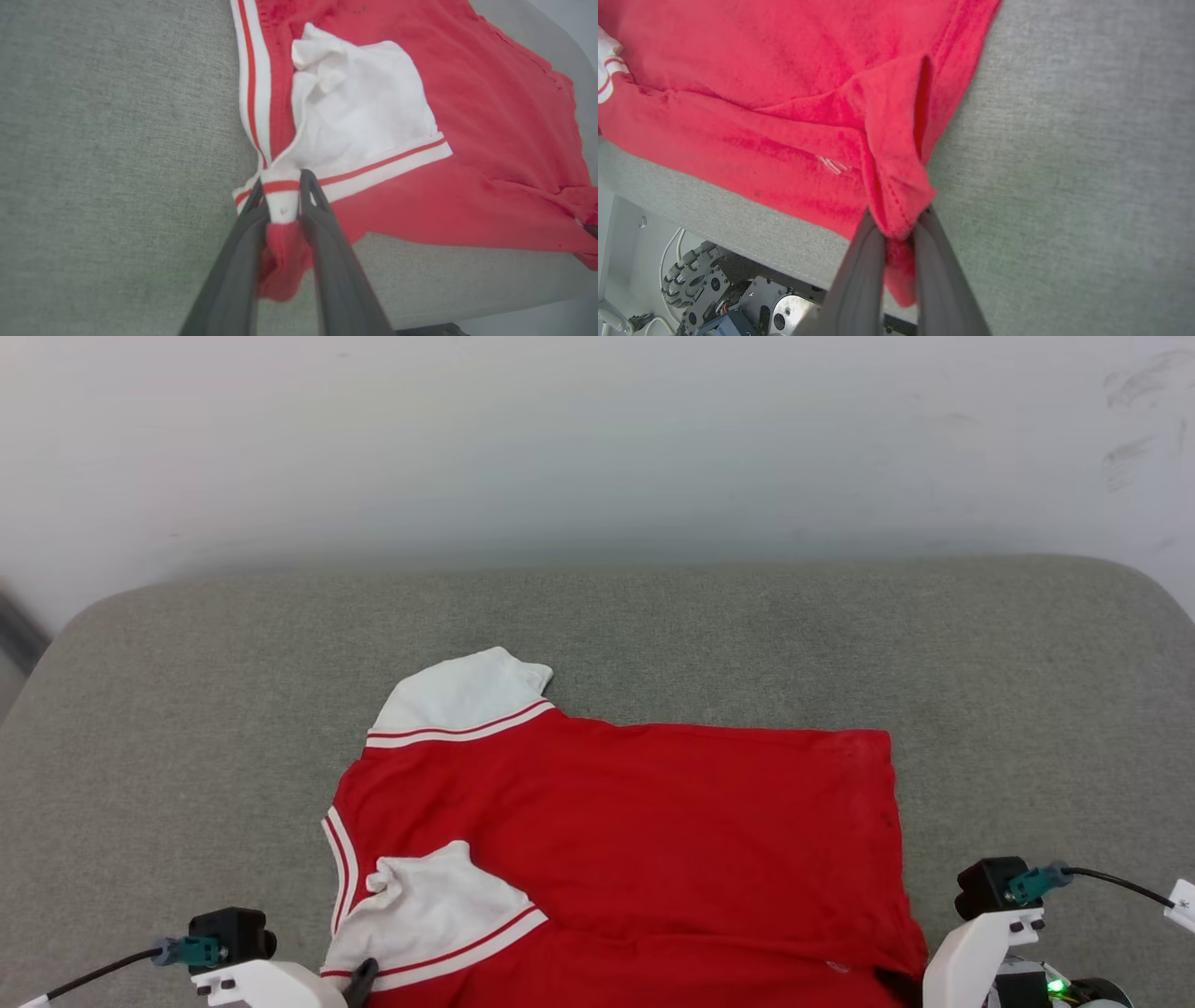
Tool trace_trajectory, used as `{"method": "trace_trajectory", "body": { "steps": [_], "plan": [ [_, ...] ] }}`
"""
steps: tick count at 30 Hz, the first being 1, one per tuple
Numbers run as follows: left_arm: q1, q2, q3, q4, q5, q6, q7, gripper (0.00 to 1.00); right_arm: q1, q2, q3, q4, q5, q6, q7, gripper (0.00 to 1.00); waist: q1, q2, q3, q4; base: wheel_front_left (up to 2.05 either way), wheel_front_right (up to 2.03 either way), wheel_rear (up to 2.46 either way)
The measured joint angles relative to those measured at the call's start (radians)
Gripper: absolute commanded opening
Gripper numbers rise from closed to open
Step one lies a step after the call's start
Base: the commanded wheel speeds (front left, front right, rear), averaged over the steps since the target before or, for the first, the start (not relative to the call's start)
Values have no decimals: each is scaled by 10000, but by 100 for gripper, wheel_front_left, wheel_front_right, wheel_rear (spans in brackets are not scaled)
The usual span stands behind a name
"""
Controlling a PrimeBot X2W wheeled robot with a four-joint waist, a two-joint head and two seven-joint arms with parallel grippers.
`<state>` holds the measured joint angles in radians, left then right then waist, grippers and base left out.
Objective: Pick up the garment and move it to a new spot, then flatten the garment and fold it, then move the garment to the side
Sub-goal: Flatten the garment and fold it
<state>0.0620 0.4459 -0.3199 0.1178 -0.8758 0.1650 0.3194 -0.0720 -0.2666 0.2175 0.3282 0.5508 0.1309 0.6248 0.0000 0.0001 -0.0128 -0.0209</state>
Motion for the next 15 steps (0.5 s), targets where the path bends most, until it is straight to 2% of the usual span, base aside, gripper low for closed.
{"method": "trace_trajectory", "body": {
  "steps": [1, 10, 15],
  "plan": [
    [-97, -50, -6, 174, -6, -71, -65, 100, 5, 12, 8, 36, -33, 0, -226, 100, 0, 0, 17, -9, 0, 0, 0],
    [-1025, 104, 347, 608, 579, -297, -1446, 100, -253, 148, -307, -481, -667, 0, -3494, 100, 0, 0, 21, -393, 0, 0, 0],
    [-1744, 167, 531, 305, 1099, -105, -2178, 100, -505, 328, -708, -1055, -1613, 0, -5166, 100, 0, 0, 91, -666, 0, 0, 0]
  ]
}}
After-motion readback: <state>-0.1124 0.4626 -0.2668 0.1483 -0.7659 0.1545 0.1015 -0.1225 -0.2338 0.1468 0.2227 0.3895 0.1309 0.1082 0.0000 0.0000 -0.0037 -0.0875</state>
